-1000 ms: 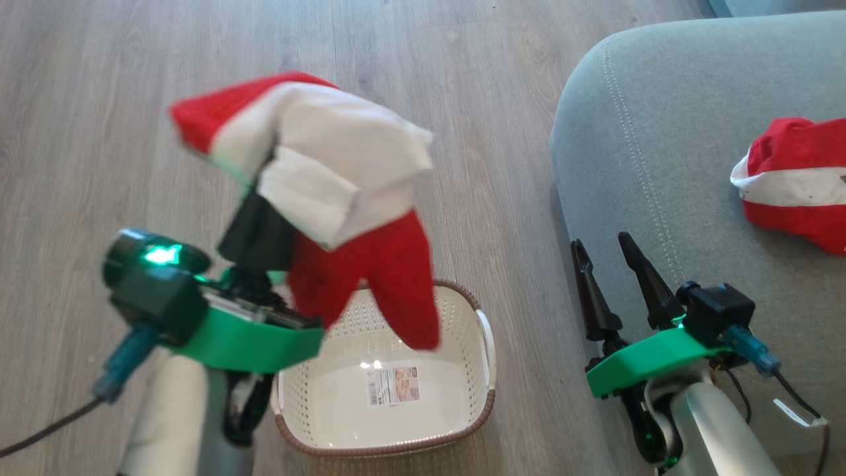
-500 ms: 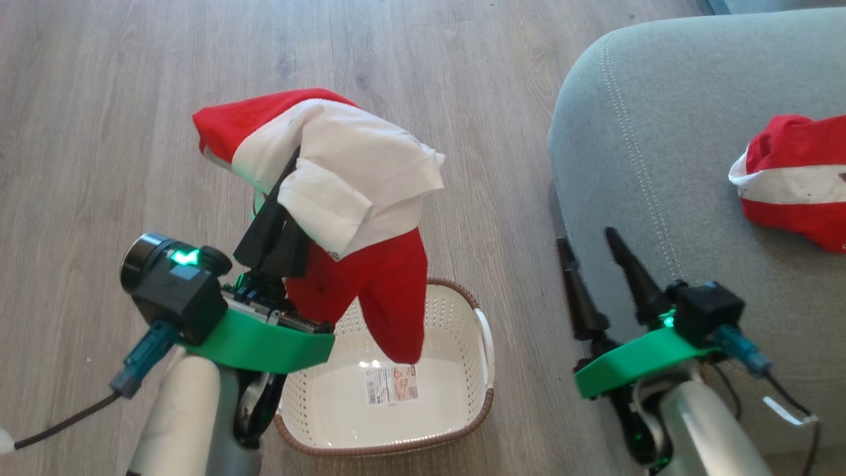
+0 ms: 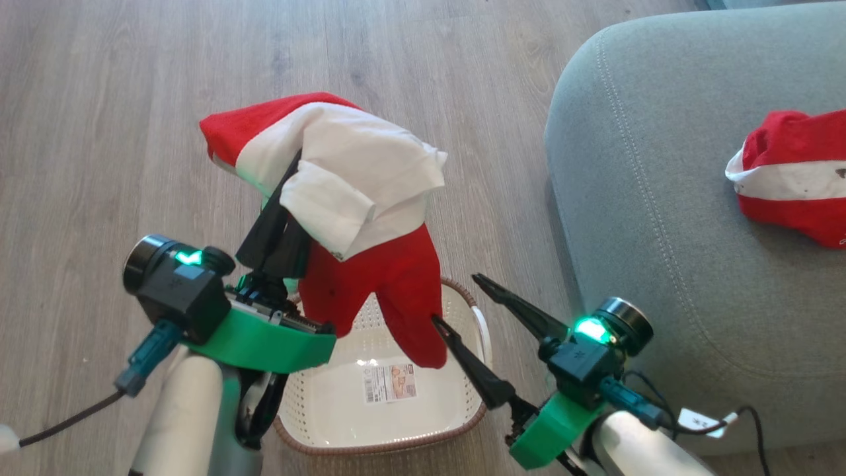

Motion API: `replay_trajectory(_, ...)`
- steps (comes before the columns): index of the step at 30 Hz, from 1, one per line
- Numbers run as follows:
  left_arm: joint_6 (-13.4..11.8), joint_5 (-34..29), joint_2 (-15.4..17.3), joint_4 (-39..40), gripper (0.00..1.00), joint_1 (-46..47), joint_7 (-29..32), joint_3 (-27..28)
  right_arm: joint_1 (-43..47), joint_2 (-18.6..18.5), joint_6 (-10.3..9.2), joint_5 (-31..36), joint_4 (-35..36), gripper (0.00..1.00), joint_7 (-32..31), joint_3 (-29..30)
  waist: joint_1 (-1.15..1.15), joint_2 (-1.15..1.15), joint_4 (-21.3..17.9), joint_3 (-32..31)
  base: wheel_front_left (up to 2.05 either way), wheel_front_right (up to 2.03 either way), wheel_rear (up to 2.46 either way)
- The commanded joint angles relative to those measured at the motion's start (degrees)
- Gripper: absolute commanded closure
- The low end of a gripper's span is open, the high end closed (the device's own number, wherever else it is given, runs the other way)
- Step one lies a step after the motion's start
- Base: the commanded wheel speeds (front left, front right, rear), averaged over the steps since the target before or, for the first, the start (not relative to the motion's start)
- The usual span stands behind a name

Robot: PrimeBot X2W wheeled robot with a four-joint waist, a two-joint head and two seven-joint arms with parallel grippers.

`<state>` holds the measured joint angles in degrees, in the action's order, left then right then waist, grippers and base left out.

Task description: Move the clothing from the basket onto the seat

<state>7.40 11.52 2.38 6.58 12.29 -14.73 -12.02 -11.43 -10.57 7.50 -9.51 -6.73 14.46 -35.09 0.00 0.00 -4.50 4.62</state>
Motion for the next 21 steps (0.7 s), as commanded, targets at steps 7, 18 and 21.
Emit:
replay_trajectory(7, 0.08, -0.76, 0.77, 1.83, 1.0, 3.41, -0.27, -0.28, -4.46, 0.55, -0.01, 2.49, 1.37, 0.0, 0.54, -1.95, 0.0, 0.0, 0.58, 0.15, 0.0, 0.0, 0.0)
replay_trajectory(18, 0.08, -0.19, 0.74, 1.74, 1.0, 3.55, -0.27, -4.06, -8.23, 1.52, -0.01, 3.97, -2.78, 0.0, 0.54, -4.87, 0.0, 0.0, 2.36, 0.01, 0.0, 0.0, 0.0)
replay_trajectory(21, 0.09, -0.08, 0.72, 1.91, 1.0, 3.6, -0.27, -4.97, -9.81, 1.75, -0.01, 7.15, -4.5, 0.0, 0.54, -5.18, 0.0, 0.0, 2.41, 0.08, 0.0, 0.0, 0.0)
